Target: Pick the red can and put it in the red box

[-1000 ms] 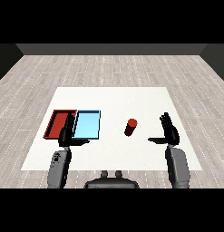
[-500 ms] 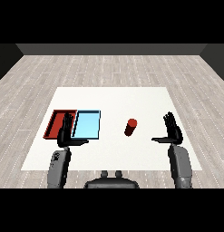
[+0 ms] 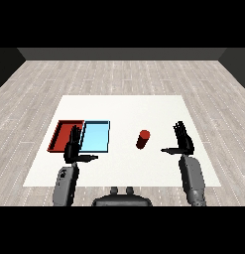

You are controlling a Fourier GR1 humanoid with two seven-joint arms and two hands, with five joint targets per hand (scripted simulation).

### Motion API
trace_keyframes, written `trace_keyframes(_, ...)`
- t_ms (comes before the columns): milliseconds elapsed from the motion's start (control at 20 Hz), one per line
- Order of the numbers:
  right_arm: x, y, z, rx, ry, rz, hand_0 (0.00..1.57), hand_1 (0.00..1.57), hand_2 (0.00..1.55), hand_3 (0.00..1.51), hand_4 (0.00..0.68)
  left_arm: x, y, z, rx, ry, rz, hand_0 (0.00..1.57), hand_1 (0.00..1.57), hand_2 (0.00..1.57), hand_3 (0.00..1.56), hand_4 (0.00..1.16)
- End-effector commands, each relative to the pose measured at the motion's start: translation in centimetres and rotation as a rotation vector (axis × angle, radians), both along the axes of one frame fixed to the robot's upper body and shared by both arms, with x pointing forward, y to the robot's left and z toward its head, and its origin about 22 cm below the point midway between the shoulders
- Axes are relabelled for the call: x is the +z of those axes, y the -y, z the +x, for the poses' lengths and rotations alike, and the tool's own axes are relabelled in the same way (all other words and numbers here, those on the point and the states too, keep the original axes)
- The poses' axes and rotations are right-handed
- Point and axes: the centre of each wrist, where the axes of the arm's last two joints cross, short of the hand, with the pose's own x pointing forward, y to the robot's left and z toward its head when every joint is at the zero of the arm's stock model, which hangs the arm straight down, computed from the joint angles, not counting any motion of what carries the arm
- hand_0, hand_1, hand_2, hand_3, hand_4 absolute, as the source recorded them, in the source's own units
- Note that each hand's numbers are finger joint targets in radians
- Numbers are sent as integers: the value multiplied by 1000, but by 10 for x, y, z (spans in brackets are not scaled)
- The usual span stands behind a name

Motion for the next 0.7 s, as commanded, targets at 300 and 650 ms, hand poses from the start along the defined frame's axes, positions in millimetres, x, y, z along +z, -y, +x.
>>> trace_keyframes(300, -3, -34, 31, 42, -82, 51, 0, 0, 0, 0, 0, 15, -1, -8, -9, 19, -13, 0, 0, 0, 0, 0)
trace_keyframes(650, -26, -63, 39, 96, -118, 74, 0, 0, 0, 0, 0, -1, 4, -16, 10, 11, -13, 0, 0, 0, 0, 0)
